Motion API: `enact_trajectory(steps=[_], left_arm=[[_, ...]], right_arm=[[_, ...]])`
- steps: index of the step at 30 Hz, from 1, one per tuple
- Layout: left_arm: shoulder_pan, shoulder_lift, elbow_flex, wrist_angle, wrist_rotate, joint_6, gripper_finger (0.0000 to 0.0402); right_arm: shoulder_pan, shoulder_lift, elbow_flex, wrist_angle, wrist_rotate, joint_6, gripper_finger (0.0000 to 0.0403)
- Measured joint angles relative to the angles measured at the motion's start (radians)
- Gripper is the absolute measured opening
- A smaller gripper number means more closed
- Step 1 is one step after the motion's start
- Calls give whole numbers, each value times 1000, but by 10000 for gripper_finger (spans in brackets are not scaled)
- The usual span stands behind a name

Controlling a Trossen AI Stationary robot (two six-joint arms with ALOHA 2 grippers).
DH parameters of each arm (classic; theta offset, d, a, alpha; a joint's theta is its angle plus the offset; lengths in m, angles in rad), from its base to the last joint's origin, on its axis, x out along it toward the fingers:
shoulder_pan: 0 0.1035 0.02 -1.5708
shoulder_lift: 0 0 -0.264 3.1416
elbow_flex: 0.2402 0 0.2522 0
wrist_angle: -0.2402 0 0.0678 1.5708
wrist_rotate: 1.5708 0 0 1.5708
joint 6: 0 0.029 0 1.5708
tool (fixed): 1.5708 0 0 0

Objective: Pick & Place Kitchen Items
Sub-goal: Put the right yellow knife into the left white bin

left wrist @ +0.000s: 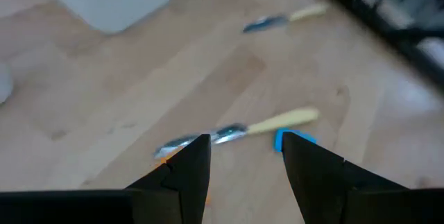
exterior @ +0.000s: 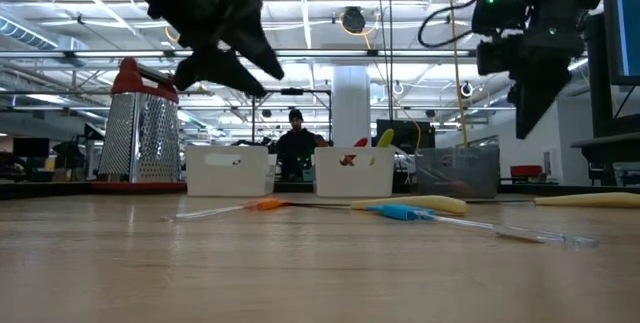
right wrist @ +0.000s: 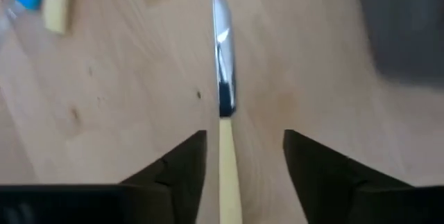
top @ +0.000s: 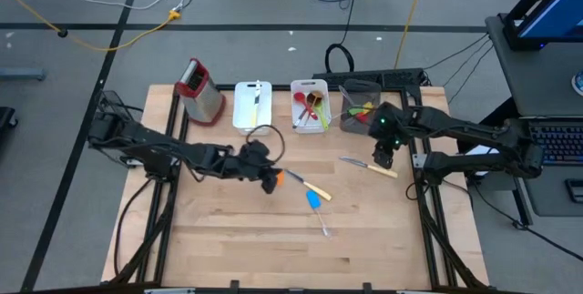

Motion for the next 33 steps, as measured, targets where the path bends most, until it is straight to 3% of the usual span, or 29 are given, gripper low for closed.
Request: enact_trajectory(steps=[7, 16, 33], left_arm=[[0, -174, -145, 45, -38, -17, 184], [2, -314, -265, 65, -87, -53, 184], [2, -346, -313, 71, -85, -93, 184]], right_arm=[[19, 24, -16, 13, 111, 37, 237], [32, 93, -18, 5, 130, 50, 233], [164, 249, -19, 3, 128, 50, 235]])
